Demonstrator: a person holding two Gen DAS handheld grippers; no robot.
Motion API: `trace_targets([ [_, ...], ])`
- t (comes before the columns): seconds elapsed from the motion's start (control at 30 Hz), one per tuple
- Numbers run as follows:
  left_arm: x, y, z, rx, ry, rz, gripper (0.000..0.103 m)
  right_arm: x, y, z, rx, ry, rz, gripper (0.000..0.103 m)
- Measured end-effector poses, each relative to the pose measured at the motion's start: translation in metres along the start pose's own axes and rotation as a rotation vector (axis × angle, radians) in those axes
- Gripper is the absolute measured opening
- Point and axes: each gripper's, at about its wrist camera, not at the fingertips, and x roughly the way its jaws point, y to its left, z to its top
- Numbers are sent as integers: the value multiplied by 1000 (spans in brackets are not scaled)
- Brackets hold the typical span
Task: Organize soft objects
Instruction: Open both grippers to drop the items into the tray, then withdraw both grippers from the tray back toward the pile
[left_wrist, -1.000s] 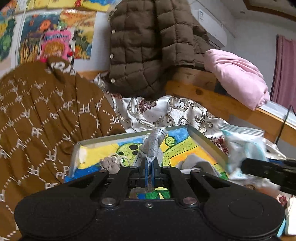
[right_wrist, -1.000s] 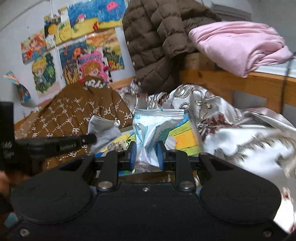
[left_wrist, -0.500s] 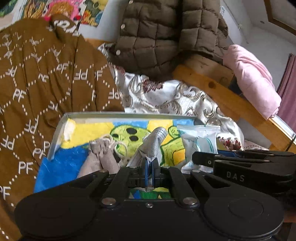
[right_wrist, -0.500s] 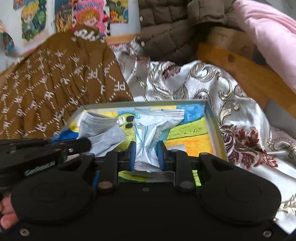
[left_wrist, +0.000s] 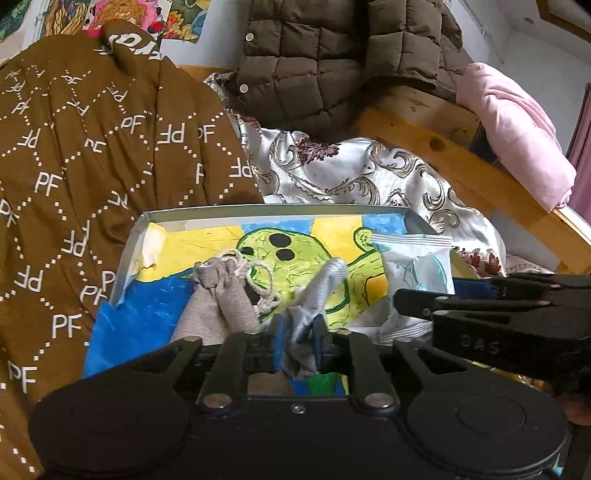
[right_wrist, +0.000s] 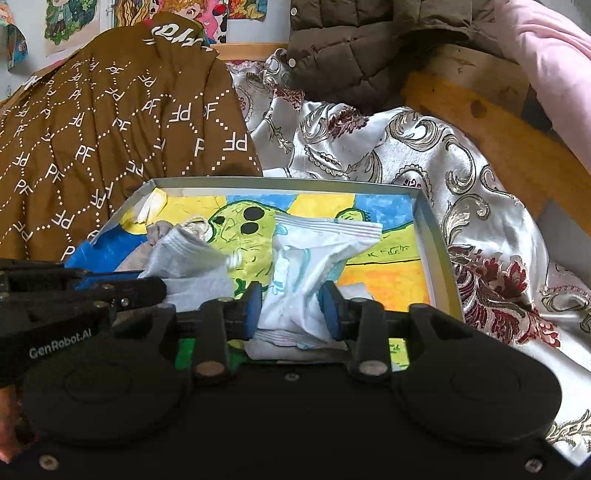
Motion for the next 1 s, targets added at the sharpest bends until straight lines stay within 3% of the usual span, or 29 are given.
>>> trace_targets([
  [0.1,-6,-3,-1,21,-13,21,23,-13,-6,-2,0,-9,0,36],
  [0.4,-38,-14,1,67,-50,40,50,-56,-24,9,13,-55,-11,52],
  [0.47,-51,-17,3,67,-85,54,64,-67,-27,11,19,-72,-10,57],
  [0.73,-110,-25,9,39,-225,110,82,-134,-43,13,48,-164,11,77],
  [1.0,-177,-51,1,74,-308,138,93,-214,-53,3,61,-259,58,89],
])
